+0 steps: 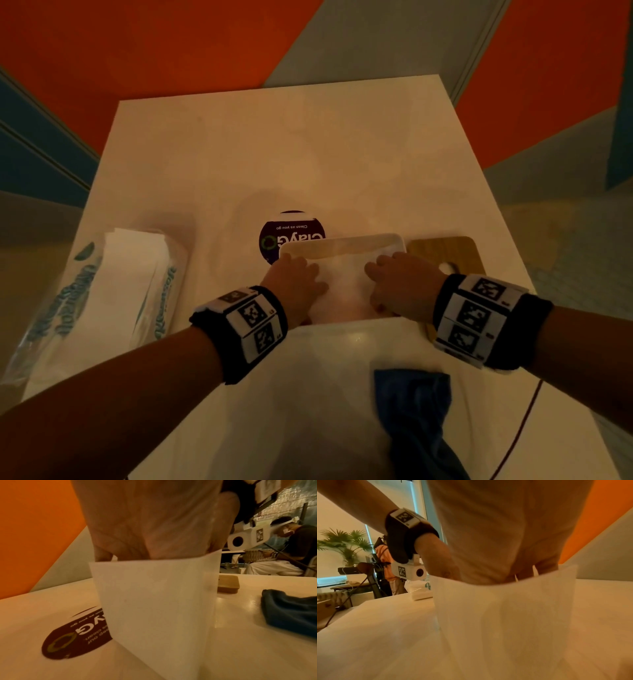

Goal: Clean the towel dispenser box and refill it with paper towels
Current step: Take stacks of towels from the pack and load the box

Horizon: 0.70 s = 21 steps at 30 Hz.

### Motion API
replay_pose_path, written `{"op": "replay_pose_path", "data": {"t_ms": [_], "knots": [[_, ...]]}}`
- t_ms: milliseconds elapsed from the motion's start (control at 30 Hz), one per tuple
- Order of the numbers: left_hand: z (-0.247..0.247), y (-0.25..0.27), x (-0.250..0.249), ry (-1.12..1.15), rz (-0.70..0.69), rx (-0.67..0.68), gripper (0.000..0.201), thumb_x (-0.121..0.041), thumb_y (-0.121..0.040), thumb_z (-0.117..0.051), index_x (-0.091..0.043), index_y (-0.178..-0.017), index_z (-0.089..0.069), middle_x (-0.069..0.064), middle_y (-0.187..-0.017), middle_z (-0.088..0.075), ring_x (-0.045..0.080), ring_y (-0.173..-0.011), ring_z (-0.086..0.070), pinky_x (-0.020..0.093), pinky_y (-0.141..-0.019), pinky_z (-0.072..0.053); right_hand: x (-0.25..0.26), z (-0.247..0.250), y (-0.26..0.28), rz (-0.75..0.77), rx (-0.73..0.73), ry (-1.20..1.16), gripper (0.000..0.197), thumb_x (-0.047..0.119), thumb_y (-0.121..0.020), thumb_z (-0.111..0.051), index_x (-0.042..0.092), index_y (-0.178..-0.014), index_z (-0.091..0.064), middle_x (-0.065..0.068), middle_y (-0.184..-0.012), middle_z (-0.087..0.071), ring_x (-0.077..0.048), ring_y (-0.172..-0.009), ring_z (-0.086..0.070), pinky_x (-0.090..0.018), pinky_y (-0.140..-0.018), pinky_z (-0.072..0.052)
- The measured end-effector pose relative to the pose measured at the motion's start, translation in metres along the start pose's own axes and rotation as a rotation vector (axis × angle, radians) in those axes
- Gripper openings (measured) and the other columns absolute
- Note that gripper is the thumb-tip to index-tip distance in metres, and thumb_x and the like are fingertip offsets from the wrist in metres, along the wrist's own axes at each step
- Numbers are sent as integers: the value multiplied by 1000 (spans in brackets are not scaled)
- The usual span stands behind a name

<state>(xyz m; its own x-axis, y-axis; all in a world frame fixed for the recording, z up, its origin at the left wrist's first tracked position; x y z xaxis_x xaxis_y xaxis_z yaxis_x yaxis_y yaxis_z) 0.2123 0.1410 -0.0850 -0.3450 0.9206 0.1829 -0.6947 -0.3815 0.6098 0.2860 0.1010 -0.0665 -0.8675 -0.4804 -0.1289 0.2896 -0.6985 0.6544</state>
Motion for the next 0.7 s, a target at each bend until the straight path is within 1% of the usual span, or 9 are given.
{"op": "replay_pose_path", "data": {"t_ms": [133,233,333,433,533,600,633,667,700], "knots": [[12,7,5,-95,82,-23,51,-53,-85,-48,-15,-120,-51,4,-120,-56,25,-111,-48,43,-106,-28,-4,2,1,8,1,-34,27,21,-93,-45,18,-118,-57,-12,-129,-45,-33,-115,-44,-39,-93,-38],[19,11,5,-70,82,-33,57,-59,-85,-40,-13,-115,-56,3,-117,-58,25,-110,-49,43,-106,-27,-19,6,5,-69,-61,11,29,25,-94,-43,22,-121,-54,-9,-136,-44,-29,-128,-36,-44,-115,-11],[12,15,5,-133,90,52,47,-52,-88,-42,-15,-112,-59,3,-116,-61,25,-110,-50,47,-110,-21,-25,-10,3,-133,30,19,33,18,-96,-31,16,-120,-54,-11,-137,-45,-30,-131,-31,-48,-114,9],[8,15,4,-178,88,88,36,-42,-92,-44,-16,-111,-60,3,-115,-62,26,-110,-50,50,-111,-18,-24,-16,1,-134,60,59,34,19,-96,-31,15,-121,-54,-12,-139,-44,-33,-133,-30,-52,-113,11],[12,19,4,-162,78,53,32,-38,-92,-45,-16,-110,-60,3,-114,-63,26,-110,-51,52,-113,-13,-24,-9,5,-126,-5,51,30,20,-96,-37,18,-120,-55,-11,-141,-43,-33,-135,-28,-53,-107,17],[19,26,7,-93,78,-4,34,-40,-92,-44,-16,-112,-59,4,-116,-62,27,-113,-50,52,-115,-9,-18,9,11,-79,-181,111,21,25,-81,-65,24,-102,-67,-12,-126,-60,-33,-126,-47,-56,-106,4],[24,31,9,-41,81,-47,37,-42,-91,-43,-16,-113,-57,5,-118,-61,27,-115,-49,51,-115,-8,-18,14,15,-85,-245,140,24,28,-62,-81,26,-84,-72,-10,-107,-71,-32,-110,-61,-62,-105,-8],[31,38,12,29,90,-104,39,-44,-91,-41,-16,-115,-55,5,-121,-60,27,-118,-48,50,-116,-8,-18,15,16,-90,-320,138,27,29,-46,-88,27,-68,-72,-7,-88,-75,-31,-94,-69,-65,-107,-15],[38,46,17,122,105,-176,41,-45,-91,-40,-17,-118,-53,5,-125,-58,26,-120,-47,49,-116,-9,-19,8,16,-84,-357,97,28,27,-39,-90,28,-58,-69,-3,-75,-75,-29,-83,-71,-61,-110,-13]]}}
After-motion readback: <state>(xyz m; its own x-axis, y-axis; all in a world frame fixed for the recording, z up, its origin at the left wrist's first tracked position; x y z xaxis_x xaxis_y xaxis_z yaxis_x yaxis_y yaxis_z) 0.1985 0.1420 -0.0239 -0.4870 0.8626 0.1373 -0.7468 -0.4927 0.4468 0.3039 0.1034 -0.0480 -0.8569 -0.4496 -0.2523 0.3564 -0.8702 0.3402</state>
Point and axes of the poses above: each hand's wrist, its own y-axis away from the middle knuckle, its own z-axis out of the back of the hand, x = y × z, the point moved 9 cm from there along -y, towards the middle knuckle
